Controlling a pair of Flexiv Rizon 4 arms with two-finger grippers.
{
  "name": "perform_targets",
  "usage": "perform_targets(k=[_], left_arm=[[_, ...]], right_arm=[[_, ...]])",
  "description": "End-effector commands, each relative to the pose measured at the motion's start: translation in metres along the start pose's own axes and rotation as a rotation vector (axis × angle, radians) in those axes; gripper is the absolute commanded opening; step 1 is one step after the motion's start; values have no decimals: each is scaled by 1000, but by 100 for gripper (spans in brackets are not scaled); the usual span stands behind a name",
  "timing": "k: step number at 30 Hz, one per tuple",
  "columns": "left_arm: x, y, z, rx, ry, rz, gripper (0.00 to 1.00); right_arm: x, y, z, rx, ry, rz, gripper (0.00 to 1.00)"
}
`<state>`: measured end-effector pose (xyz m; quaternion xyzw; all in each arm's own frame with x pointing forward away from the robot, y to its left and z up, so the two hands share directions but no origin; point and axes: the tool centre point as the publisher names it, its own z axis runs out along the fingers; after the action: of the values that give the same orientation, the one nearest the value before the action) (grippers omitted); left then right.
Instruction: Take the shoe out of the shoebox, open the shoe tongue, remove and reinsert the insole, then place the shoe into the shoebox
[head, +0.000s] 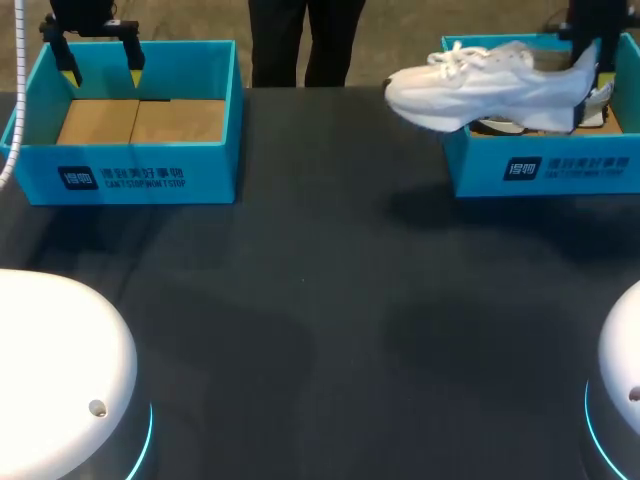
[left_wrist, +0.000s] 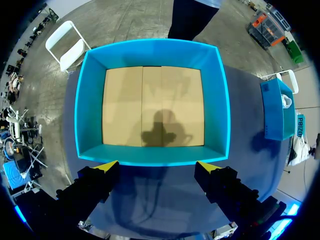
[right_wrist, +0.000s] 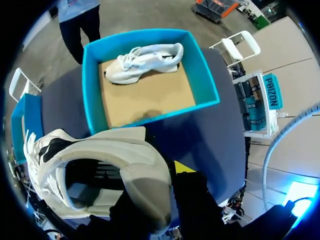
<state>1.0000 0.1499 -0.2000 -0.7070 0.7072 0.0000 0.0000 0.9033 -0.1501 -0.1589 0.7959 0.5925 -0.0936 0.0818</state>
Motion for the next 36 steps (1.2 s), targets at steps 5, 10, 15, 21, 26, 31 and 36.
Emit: perform_targets(k=[5, 10, 15, 21, 26, 31, 36], left_arm=[[0, 0, 0, 0, 0, 0, 100], [0, 0, 0, 0, 0, 0, 100], [0, 0, 0, 0, 0, 0, 100], [0, 0, 0, 0, 0, 0, 100], [0, 0, 0, 0, 0, 0, 100], [0, 0, 0, 0, 0, 0, 100], [0, 0, 0, 0, 0, 0, 100]], right_arm=[[31, -77, -8, -76, -1, 1, 0], [47, -112, -8, -81, -4, -6, 0], [63, -145, -8, -79, -12, -23, 0], [83, -181, -9, -82, -13, -41, 0], [105, -206, -2, -65, -12, -60, 0], [123, -227, 3, -60, -15, -66, 0], [134, -240, 11, -73, -22, -55, 0]])
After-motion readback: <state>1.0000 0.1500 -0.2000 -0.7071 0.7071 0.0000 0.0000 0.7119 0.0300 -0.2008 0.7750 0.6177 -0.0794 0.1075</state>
